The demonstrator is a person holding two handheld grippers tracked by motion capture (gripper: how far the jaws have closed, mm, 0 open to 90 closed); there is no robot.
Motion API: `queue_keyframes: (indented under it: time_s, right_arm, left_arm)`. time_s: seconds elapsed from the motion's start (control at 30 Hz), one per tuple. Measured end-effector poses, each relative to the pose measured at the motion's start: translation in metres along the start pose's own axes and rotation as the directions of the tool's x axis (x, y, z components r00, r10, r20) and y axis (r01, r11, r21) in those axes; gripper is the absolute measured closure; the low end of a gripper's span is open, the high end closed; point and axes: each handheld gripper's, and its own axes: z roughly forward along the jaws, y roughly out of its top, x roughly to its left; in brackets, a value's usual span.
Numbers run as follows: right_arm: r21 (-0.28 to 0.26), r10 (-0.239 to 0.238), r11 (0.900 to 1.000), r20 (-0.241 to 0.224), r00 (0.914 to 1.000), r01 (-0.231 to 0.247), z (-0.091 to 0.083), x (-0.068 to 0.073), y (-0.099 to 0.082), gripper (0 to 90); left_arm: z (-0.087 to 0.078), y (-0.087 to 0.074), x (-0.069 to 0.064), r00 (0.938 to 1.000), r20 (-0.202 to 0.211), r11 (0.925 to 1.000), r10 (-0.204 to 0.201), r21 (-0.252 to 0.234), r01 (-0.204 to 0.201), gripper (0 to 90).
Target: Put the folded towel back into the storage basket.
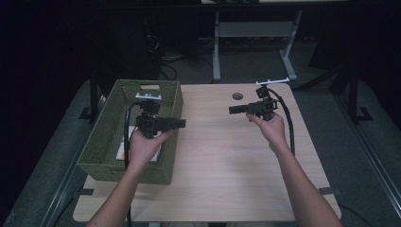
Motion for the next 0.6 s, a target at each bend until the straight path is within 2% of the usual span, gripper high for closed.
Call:
queue_keyframes:
  time_s: [0.37,0.6]
  right_arm:
    - [-0.016,0.025,0.9996,0.029,0.9993,-0.025,-0.022,-0.015,-0.014,42.3]
    - [-0.023,0.041,0.9989,0.04,0.9984,-0.04,-0.036,-0.021,-0.021,40.6]
  left_arm:
    - [0.021,0.002,-0.015,0.9991,0.036,0.9997,0.02,0.012,-0.021,49.2]
    - [0.028,0.004,-0.022,0.9982,0.051,0.9994,0.031,0.012,-0.031,46.6]
